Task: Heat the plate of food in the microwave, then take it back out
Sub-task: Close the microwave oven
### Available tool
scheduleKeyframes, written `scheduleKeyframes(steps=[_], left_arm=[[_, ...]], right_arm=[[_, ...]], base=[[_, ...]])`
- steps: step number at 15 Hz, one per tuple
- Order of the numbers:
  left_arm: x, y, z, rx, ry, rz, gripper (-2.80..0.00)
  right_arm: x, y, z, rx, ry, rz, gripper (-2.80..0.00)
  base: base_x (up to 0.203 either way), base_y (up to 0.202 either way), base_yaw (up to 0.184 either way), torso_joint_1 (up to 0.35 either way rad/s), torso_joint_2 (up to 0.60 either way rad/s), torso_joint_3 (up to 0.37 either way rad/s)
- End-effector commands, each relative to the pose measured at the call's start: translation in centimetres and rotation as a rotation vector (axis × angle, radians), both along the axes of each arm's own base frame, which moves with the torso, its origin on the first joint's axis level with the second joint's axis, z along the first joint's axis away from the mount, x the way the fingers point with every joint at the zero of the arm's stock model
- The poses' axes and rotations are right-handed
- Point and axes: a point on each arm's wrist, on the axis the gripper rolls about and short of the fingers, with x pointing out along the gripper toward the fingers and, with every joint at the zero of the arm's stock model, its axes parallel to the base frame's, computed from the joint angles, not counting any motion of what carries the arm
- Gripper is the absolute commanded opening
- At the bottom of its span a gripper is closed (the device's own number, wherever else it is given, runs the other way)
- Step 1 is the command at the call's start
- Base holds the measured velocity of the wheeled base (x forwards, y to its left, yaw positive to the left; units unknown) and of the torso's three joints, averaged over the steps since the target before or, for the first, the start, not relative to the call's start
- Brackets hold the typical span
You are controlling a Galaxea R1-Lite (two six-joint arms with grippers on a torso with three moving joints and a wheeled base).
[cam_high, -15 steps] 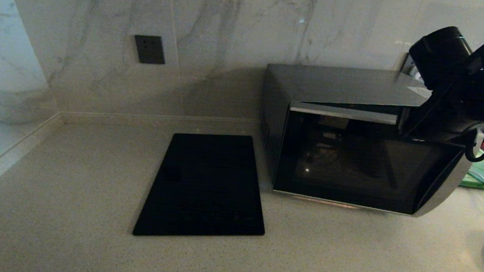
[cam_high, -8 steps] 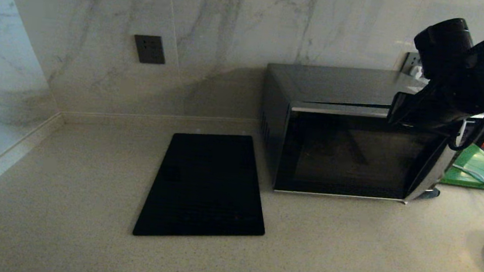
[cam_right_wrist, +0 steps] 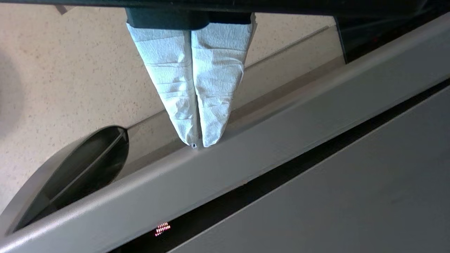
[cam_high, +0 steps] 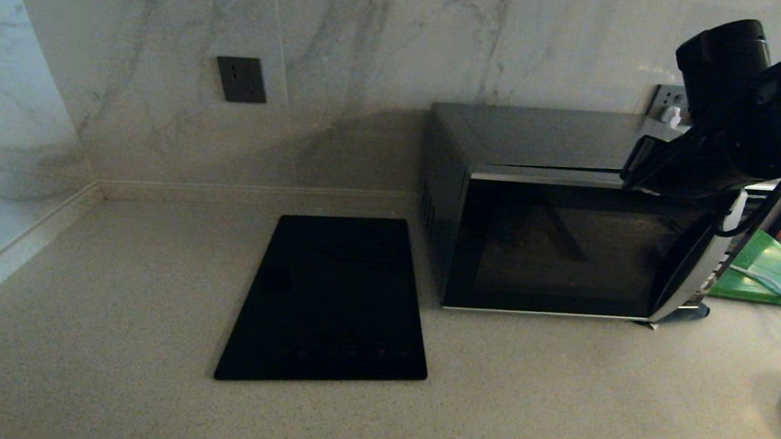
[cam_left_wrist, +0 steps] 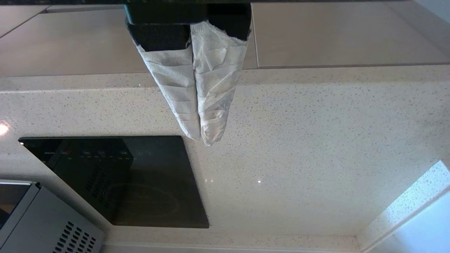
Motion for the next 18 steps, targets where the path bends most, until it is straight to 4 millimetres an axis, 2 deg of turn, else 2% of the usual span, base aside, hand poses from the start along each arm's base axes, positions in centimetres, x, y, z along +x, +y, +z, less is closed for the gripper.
scheduleKeyframes(steps=[1, 10, 18], left_arm=[[0.0, 0.0, 0.0, -0.001, 0.001, 0.001, -2.8], [0.0, 0.0, 0.0, -0.001, 0.0, 0.0, -2.8], [0.0, 0.0, 0.0, -0.001, 0.0, 0.001, -2.8]], right_arm=[[-0.2, -0.1, 0.1, 0.012, -0.002, -0.011, -2.8], [-0.7, -0.2, 0.0, 0.052, 0.005, -0.027, -2.8], [1.2, -0.5, -1.3, 0.073, 0.018, -0.045, -2.8]], base=[[0.0, 0.0, 0.0, 0.0, 0.0, 0.0], [0.0, 0.0, 0.0, 0.0, 0.0, 0.0], [0.0, 0.0, 0.0, 0.0, 0.0, 0.0]])
